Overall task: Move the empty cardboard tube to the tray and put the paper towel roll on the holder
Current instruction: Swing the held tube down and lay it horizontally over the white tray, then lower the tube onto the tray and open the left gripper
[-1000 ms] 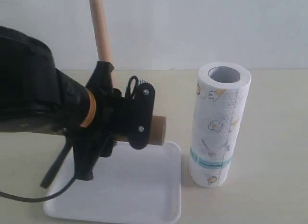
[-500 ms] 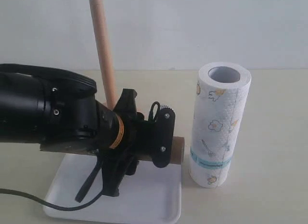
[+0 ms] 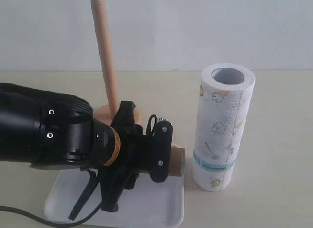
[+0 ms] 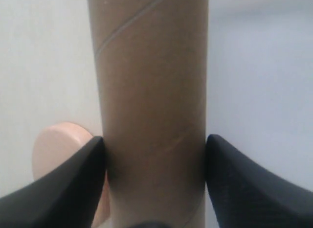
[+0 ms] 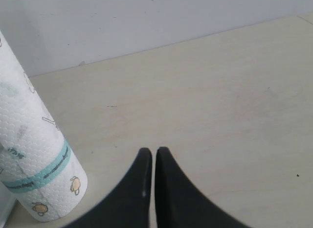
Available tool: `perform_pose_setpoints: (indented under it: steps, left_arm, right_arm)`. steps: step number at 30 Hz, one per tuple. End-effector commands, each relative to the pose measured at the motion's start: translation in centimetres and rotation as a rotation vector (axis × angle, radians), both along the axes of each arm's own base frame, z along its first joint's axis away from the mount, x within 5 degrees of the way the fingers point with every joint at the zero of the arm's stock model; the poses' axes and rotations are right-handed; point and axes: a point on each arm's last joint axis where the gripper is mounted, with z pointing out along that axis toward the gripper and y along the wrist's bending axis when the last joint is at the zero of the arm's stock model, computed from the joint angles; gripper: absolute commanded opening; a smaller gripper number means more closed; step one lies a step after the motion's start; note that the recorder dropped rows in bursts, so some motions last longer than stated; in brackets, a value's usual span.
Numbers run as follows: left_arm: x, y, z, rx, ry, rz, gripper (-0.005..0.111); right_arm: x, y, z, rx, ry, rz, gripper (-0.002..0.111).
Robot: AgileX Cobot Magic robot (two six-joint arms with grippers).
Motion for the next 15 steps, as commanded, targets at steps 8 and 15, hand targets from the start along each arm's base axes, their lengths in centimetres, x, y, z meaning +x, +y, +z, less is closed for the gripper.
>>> perform_pose_setpoints:
  steps: [8, 15]
  left_arm:
    - [-0.2, 0.0, -2.4, 0.038, 0.036, -0.021, 0.004]
    - [0.0, -0.1, -4.4, 0.114, 0.045, -0.058, 0.004]
  right_arm:
    - [0.0, 0.0, 0.1, -0.002, -0.011, -0.002, 0.002]
    - [0.0, 0.0, 0.1, -0.002, -0.011, -0.002, 0.002]
